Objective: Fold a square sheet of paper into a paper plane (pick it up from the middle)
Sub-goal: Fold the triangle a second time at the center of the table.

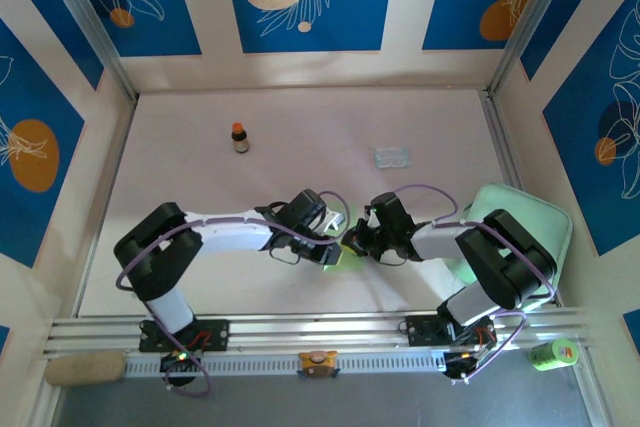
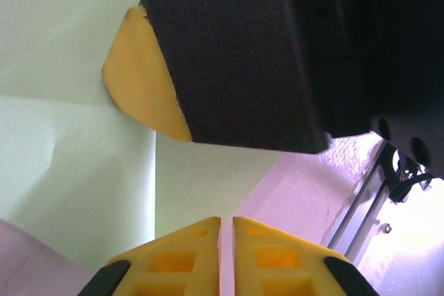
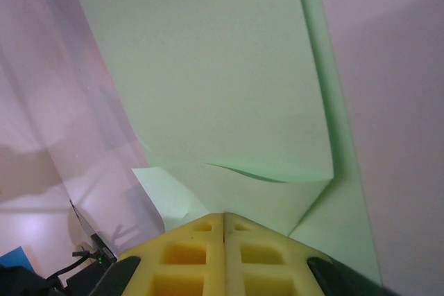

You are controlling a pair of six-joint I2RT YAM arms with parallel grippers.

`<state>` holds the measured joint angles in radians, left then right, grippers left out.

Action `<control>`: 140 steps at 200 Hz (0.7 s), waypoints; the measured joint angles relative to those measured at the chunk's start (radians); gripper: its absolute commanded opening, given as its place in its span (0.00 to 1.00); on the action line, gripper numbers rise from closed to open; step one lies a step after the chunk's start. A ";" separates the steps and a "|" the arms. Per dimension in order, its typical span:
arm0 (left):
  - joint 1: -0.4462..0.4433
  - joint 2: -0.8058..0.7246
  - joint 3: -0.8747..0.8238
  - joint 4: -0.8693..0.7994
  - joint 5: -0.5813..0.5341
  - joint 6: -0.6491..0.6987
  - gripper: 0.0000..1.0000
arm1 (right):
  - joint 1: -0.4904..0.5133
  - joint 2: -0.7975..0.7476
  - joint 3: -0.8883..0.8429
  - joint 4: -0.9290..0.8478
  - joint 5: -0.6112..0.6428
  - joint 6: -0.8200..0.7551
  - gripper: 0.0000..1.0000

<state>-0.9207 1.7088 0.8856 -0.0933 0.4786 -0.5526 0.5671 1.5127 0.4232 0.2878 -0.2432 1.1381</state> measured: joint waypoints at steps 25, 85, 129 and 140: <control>0.000 0.037 0.006 0.005 0.008 0.000 0.13 | -0.001 0.000 0.000 0.000 0.000 0.000 0.03; 0.000 0.061 0.002 0.003 -0.008 0.004 0.13 | -0.004 -0.004 0.000 -0.007 0.000 0.000 0.03; 0.000 0.051 -0.029 0.011 -0.019 0.005 0.13 | -0.006 -0.005 0.000 -0.011 -0.001 0.000 0.03; 0.000 0.048 -0.034 0.011 -0.019 0.005 0.13 | -0.006 -0.005 0.000 -0.011 -0.002 0.000 0.03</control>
<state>-0.9211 1.7565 0.8513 -0.0818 0.4599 -0.5480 0.5606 1.5082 0.4232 0.2768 -0.2447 1.1378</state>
